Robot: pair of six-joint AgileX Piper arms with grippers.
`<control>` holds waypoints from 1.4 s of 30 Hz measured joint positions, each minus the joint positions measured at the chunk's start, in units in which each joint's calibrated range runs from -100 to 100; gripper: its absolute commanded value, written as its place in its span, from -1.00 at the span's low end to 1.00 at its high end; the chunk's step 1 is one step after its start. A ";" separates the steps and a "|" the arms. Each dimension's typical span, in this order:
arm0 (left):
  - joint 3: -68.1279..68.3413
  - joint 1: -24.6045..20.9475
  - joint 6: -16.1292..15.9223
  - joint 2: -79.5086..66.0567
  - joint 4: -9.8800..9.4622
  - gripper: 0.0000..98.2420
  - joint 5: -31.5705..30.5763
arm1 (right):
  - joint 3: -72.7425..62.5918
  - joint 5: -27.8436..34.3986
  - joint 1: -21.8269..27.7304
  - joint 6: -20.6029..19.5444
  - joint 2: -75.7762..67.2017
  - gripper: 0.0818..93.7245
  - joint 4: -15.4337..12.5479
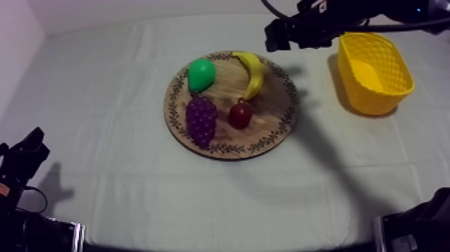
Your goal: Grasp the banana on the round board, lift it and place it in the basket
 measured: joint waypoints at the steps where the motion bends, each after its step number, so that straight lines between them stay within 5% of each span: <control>1: 0.00 0.00 0.00 0.00 0.00 -1.00 0.00 | 0.00 -0.12 -0.05 0.00 0.14 0.00 0.00; 11: 0.00 0.00 -0.03 0.00 0.00 -1.00 0.00 | 1.14 -1.34 -0.92 0.49 1.39 -0.26 -0.10; 25: 0.00 0.00 -0.03 0.00 0.00 -1.00 0.00 | -5.59 -0.57 -1.09 -0.62 12.18 -0.12 1.55; 42: 0.00 0.00 -0.03 0.00 0.00 -1.00 0.02 | -14.50 -2.14 0.46 1.43 26.79 -0.10 -1.09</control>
